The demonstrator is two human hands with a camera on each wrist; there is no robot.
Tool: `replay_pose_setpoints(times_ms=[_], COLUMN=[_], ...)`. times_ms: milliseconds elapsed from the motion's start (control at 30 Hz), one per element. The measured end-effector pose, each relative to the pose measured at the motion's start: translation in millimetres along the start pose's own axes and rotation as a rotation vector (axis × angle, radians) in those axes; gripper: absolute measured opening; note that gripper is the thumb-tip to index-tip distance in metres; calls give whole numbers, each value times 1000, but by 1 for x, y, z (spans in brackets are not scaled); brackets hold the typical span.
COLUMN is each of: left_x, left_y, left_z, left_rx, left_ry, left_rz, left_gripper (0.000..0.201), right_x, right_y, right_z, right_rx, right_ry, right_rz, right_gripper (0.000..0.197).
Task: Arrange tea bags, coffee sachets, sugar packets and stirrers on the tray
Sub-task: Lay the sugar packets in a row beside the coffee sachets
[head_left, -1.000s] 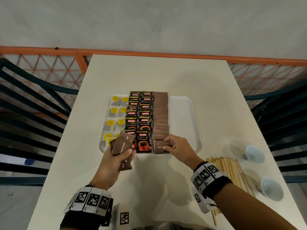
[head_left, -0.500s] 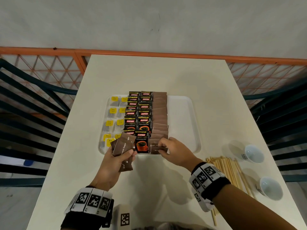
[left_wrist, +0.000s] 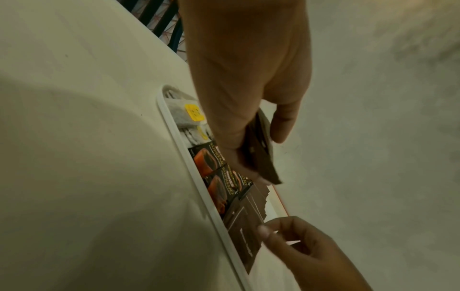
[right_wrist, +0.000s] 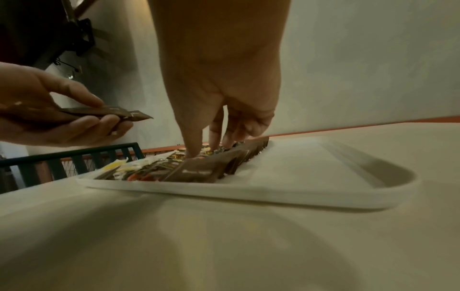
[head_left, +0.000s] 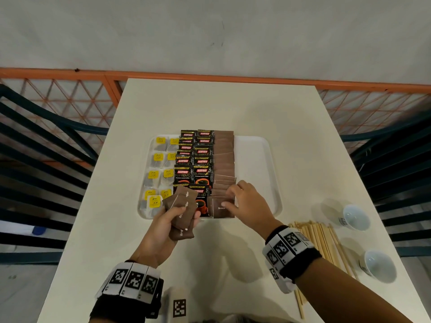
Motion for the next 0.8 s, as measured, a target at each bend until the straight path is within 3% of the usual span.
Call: replay_pose_setpoints(times_ms=[100,267,433,700,800], left_x=[0,0,0,-4,-6], left_y=[9,22,24,18,14], left_z=[0,3,7,8,9], left_rx=[30,-92,-168,-61,-67], left_ry=[-11,39,79,109,113], left_rz=[-22,-29,-8,6,27], left_gripper=[28,29,26,30,30], right_x=[6,15,17,21,21], right_y=[-18,0,4,7,11], right_z=[-15,-35,-29,-3,12], right_rx=[-190,-706,-867,-1260,-1226], right_ry=[7,182,254,450,508], right_rz=[120,-47,-43,2,15], right_gripper=[25,21,14,8,5])
Point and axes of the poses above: each hand's wrist, its own x-axis away from the middle knuckle, its own y-axis out of the palm, z = x × y, the point moved 10 cm from there along -x, towards the middle knuckle, and after that the axes turned 4 degrees about -x, right-handed, at the moved point
